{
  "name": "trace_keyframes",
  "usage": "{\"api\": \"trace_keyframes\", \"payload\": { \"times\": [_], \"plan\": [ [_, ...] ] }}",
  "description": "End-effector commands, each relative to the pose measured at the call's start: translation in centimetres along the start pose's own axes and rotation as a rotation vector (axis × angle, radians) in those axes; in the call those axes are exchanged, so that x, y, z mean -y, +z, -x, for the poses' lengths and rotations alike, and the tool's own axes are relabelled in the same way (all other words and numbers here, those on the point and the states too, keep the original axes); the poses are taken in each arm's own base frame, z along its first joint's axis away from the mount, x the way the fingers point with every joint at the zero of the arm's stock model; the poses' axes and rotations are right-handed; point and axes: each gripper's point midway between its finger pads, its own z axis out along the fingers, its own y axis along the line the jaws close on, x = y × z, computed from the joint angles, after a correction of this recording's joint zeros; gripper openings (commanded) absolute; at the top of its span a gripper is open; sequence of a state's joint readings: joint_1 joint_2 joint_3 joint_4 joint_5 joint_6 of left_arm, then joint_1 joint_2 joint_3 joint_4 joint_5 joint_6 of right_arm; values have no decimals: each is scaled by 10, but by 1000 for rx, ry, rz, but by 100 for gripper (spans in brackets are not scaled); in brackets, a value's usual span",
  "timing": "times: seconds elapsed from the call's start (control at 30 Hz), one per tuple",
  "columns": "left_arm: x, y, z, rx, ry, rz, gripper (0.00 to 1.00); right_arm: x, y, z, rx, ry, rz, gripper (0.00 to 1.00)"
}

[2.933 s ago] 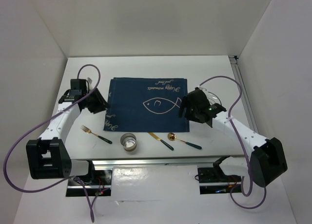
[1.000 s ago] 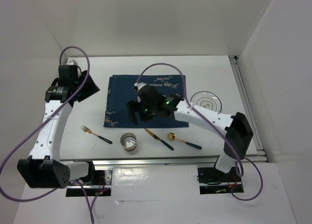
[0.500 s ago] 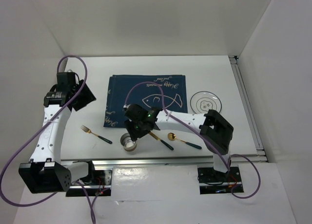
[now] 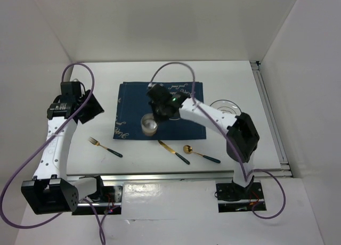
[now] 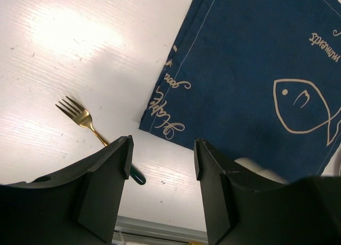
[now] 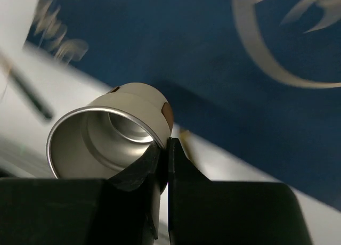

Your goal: Set the dinner table for one person

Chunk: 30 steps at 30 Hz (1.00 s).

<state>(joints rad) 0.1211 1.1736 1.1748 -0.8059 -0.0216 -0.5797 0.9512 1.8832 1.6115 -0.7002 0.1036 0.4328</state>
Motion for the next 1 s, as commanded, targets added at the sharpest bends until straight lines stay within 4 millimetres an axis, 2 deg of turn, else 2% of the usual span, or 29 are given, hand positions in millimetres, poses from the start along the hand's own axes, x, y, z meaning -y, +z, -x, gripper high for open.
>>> {"api": "trace_keyframes", "payload": {
  "times": [0.0,0.03,0.13,0.17,0.2,0.27,0.3,0.33,0.4,0.47,0.5,0.53,0.6,0.7,0.9,0.97],
  "plan": [
    [0,-6,-10,-1,-8,-33,66,95,-36,64,129,145,-165,0],
    [-2,-4,-19,-22,-19,-35,64,134,-38,81,155,219,-215,0],
    [-4,-1,-31,-54,-45,-41,64,187,-28,95,154,324,-264,0],
    [-7,0,-37,-61,-45,-38,64,212,-31,107,177,371,-280,0],
    [-7,-1,-38,-59,-59,-39,64,228,-17,105,155,393,-302,0],
    [-9,-1,-41,-62,-68,-37,64,254,-10,112,152,433,-333,0],
    [-13,0,-46,-74,-69,-19,64,265,1,117,144,444,-352,0],
    [-14,0,-49,-85,-69,-13,64,268,5,120,143,453,-366,0],
    [-19,1,-59,-108,-72,6,66,287,15,130,163,461,-432,0],
    [-22,-1,-66,-116,-83,12,67,299,22,129,151,477,-473,0],
    [-23,-2,-72,-125,-77,18,67,308,20,136,170,499,-488,0],
    [-24,-5,-69,-110,-65,37,67,316,30,131,153,507,-499,0],
    [-20,-17,-69,-88,-84,18,67,326,31,131,156,526,-518,0],
    [-21,-23,-71,-74,-107,10,69,340,38,126,156,542,-539,0],
    [-24,-16,-94,-143,-167,25,69,346,46,119,140,560,-510,0],
    [-29,-7,-105,-176,-180,39,70,344,47,116,133,560,-500,5]
  ]
}}
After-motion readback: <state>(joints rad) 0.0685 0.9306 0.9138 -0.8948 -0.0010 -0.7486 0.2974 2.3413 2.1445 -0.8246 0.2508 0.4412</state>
